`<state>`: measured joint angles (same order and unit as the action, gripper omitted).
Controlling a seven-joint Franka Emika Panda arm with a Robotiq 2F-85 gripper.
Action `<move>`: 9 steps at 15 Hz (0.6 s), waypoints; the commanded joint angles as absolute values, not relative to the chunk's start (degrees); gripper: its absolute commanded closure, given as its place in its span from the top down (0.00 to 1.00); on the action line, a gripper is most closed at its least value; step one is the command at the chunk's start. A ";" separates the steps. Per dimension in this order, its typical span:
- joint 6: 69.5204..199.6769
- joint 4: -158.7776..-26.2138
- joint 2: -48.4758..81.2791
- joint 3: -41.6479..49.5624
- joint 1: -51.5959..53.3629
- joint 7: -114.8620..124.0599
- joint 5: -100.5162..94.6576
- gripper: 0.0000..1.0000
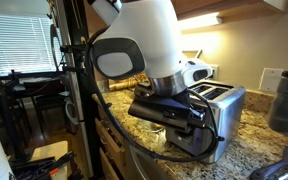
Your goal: Get the bread from the glass bowl and place it the toaster, then push the lever down
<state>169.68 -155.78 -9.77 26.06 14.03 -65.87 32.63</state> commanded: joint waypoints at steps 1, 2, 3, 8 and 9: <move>166.14 -153.85 -9.06 22.43 6.43 -55.41 20.29 0.50; 164.28 -153.70 -10.12 21.37 4.18 -51.93 15.88 0.58; 161.85 -153.30 -11.09 18.53 0.34 -48.88 12.12 0.63; 145.66 -149.81 -18.55 13.75 -6.90 -35.80 -2.27 0.97; 142.52 -148.91 -19.88 13.20 -7.06 -34.53 -3.04 0.99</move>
